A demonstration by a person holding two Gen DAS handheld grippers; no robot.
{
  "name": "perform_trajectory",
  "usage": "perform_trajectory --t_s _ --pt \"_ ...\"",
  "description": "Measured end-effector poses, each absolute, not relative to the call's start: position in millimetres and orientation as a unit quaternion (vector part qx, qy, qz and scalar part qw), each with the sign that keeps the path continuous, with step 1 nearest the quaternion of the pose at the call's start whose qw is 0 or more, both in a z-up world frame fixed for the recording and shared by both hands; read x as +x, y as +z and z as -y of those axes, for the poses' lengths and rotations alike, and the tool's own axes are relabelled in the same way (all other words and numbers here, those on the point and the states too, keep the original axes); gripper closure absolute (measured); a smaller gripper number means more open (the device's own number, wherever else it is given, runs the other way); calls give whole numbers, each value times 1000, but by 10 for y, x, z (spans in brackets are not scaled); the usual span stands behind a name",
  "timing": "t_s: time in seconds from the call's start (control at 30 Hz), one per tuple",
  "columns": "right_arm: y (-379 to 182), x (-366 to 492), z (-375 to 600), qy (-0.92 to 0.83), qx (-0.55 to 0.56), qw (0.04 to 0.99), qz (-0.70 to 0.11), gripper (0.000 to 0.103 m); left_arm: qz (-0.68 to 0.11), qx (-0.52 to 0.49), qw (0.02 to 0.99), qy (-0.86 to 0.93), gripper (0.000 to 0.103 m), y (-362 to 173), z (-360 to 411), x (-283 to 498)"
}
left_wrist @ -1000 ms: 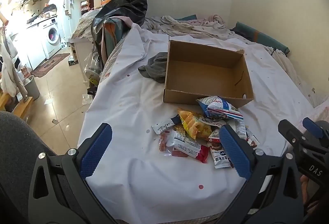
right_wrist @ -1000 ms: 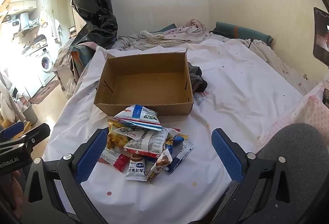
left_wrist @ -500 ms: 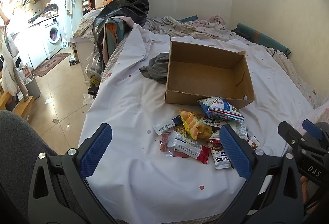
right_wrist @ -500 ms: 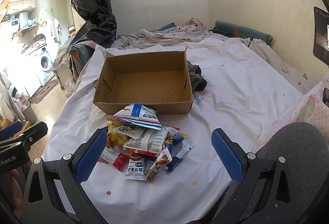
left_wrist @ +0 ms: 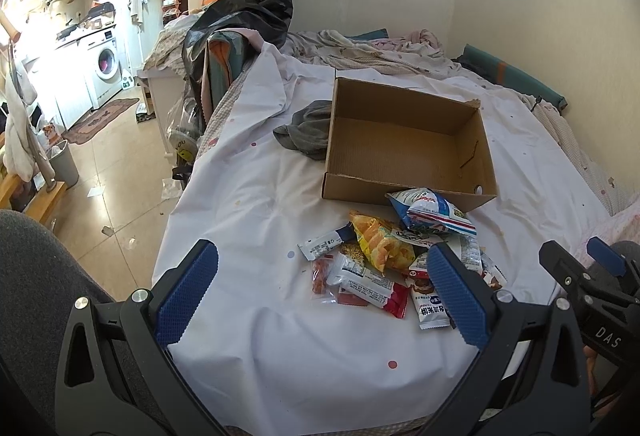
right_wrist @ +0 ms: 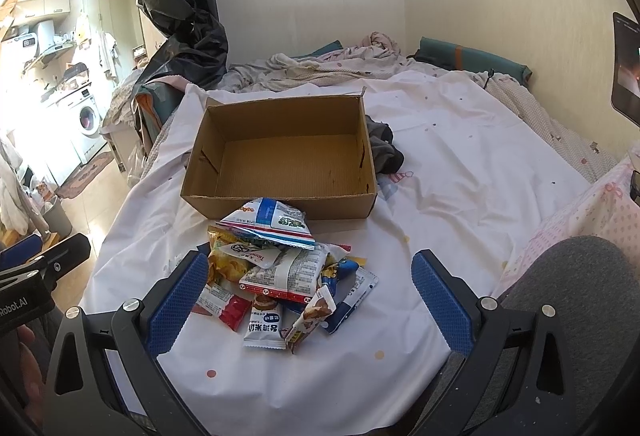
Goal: Organize snacks
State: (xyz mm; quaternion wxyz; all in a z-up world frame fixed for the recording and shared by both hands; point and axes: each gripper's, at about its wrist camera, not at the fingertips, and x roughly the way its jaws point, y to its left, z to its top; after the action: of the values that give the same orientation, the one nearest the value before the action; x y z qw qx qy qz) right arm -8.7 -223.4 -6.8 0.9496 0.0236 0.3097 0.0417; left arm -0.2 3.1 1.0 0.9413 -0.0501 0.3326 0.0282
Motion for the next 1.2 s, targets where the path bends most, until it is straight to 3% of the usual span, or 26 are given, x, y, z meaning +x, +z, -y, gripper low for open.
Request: perform_trajectory --t_s 1.2 --pt "-99 -60 2224 42 20 948 -314 0 -333 -51 941 29 0 6 -40 6"
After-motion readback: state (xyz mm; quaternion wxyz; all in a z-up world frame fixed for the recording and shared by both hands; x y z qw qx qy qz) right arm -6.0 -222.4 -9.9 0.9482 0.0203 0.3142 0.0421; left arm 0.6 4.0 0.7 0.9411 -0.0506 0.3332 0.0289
